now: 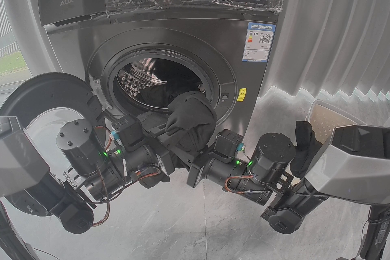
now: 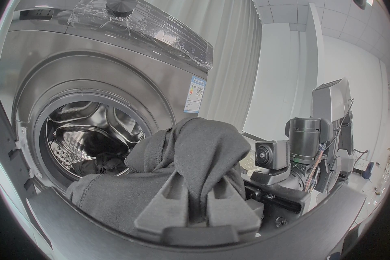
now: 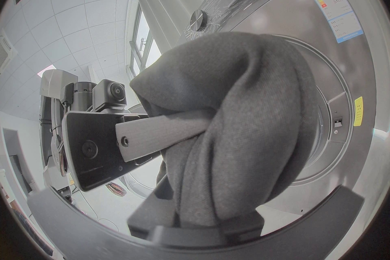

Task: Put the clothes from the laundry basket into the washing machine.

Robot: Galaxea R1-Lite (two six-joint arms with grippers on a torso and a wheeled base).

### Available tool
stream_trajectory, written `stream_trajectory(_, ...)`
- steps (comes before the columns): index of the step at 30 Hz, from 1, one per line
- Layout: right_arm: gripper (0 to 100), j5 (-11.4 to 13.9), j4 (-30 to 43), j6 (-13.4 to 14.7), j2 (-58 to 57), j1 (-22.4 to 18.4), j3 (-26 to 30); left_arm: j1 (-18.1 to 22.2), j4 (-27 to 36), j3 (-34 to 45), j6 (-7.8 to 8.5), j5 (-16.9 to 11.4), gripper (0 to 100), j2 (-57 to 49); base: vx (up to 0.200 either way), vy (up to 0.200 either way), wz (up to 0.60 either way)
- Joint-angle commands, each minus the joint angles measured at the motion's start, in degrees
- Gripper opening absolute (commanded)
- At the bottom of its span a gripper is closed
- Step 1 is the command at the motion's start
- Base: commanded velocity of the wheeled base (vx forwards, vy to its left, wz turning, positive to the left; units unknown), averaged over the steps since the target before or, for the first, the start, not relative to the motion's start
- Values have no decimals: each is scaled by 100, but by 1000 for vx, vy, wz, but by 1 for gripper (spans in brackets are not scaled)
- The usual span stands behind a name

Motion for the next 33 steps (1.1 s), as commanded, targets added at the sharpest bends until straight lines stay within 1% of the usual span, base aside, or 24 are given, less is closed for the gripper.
stream_trajectory(1,0,4,-8,-1,-8,-6,9,13,-2,55,-13,1,0,-74,0,0,0)
stream_trajectory(6,0,12,-8,-10,-25,-24,44,22,-2,108,-65,1,0,-294,0,0,0)
stream_trajectory(7,100,12,-8,-1,-34,-24,44,22,-2,108,-83,1,0,-311,0,0,0)
stream_trajectory(11,100,4,-17,16,-61,-59,70,48,-2,82,-92,1,0,-320,0,0,0)
stream_trajectory(15,100,12,-17,16,-236,-191,431,180,-2,64,-92,1,0,-355,0,0,0)
stream_trajectory(17,100,12,-17,16,-245,-200,448,189,-2,64,-92,1,0,-355,0,0,0)
stream_trajectory(18,100,21,-17,-1,-509,-305,870,277,-2,38,-109,1,0,-347,0,0,0)
stream_trajectory(20,100,30,-17,-10,-685,-375,1186,347,-2,38,-127,-8,0,-347,0,0,0)
stream_trajectory(21,100,30,-17,-27,-808,-455,1441,365,-2,38,-136,-8,0,-329,0,0,0)
stream_trajectory(24,100,48,-8,-45,-992,-639,1890,409,-2,46,-145,-8,0,-320,0,0,0)
stream_trajectory(25,100,48,-8,-54,-1063,-797,2074,461,-2,55,-145,-8,0,-311,0,0,0)
stream_trajectory(26,100,48,-8,-54,-1063,-797,2074,461,-2,55,-145,-8,0,-311,0,0,0)
stream_trajectory(27,100,48,1,-89,-1098,-1149,2259,540,7,73,-145,-8,0,-285,0,0,0)
stream_trajectory(28,100,65,1,-133,-1098,-1307,2268,576,7,73,-145,-8,0,-276,0,0,0)
stream_trajectory(29,100,100,-8,-168,-1080,-1448,2268,602,7,82,-153,-8,0,-268,0,0,0)
stream_trajectory(30,100,206,-8,-238,-1054,-1676,2259,646,7,99,-162,-8,0,-268,0,0,0)
stream_trajectory(33,100,672,-26,-432,-1010,-2133,2224,725,-2,108,-153,27,0,-206,0,0,0)
